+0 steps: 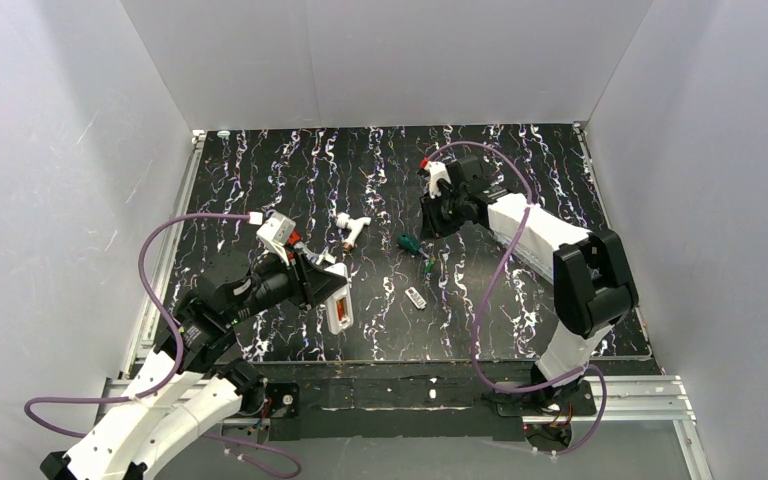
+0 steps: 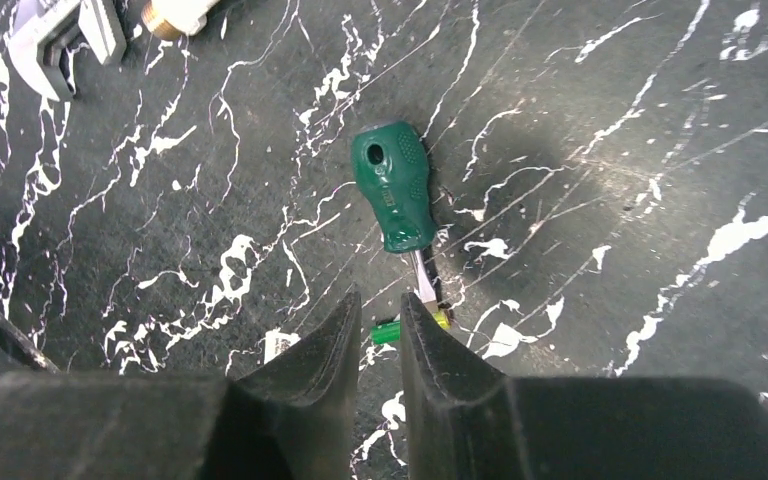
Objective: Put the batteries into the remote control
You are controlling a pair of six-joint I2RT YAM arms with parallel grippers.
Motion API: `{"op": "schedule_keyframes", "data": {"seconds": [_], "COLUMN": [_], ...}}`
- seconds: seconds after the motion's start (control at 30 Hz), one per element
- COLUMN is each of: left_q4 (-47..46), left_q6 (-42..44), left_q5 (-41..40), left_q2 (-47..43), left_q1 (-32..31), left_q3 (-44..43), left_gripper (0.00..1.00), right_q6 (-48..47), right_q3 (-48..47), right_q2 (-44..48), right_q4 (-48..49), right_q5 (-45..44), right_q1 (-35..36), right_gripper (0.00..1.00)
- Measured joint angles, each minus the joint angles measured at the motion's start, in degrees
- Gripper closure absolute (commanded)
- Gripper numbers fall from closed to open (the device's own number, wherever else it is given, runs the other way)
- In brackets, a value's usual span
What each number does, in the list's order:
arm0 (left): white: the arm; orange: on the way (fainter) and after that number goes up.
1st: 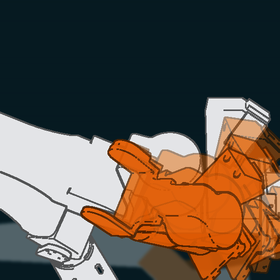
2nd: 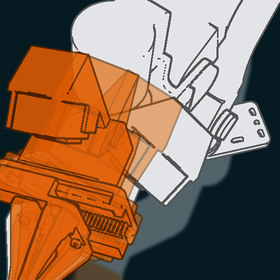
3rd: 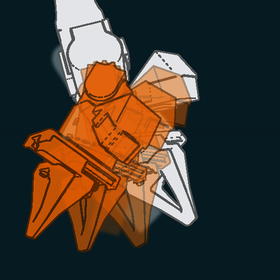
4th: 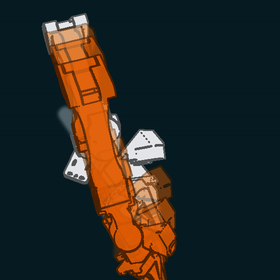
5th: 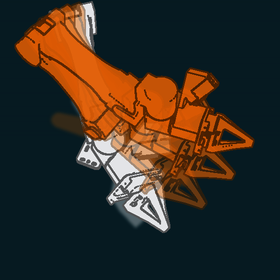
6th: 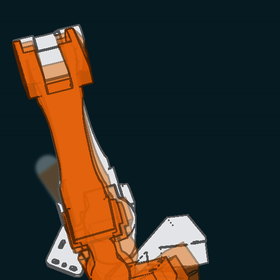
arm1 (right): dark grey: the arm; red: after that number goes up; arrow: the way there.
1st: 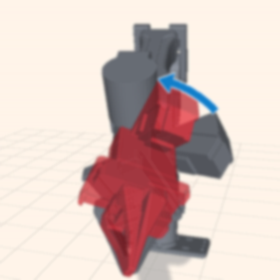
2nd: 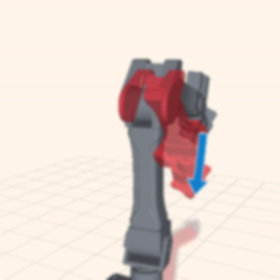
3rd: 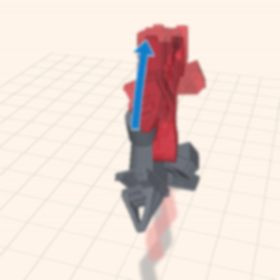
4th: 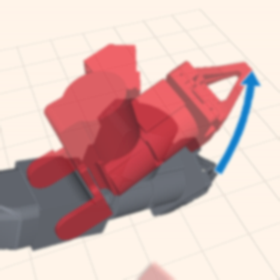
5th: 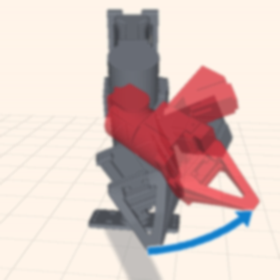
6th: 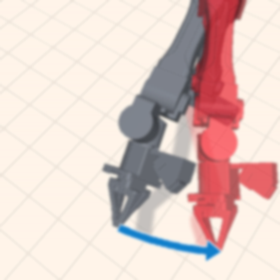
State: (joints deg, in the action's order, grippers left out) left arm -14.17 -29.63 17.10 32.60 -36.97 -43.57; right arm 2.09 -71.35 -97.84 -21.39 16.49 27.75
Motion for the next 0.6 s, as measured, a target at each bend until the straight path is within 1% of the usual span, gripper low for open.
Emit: {"op": "schedule_keyframes", "data": {"seconds": [0.1, 0.23, 0.4, 0.6], "left_q4": [0.57, 1.2, 1.2, 1.18], "left_q6": [0.04, 0.04, 0.0, -0.02], "left_q5": [0.0, -0.07, -0.07, -0.07], "left_q2": [-0.2, -0.2, -0.2, -0.22], "left_q1": [0.0, 0.0, 0.0, 0.0], "left_q3": [-0.02, -0.02, -0.02, -0.02], "left_gripper": [1.0, 1.0, 1.0, 1.0], "right_q6": [-0.96, -1.7, -2.51, -1.77], "right_q3": [-0.02, -0.02, 0.0, 1.53], "right_q2": [-1.97, -2.89, -3.8, -4.35], "right_q4": [0.72, 1.77, 1.88, 1.62], "right_q5": [2.25, 3.06, 2.27, -0.44], "right_q1": [0.13, 0.66, 1.27, 1.53], "right_gripper": [0.77, 0.8, 0.87, 0.91]}}
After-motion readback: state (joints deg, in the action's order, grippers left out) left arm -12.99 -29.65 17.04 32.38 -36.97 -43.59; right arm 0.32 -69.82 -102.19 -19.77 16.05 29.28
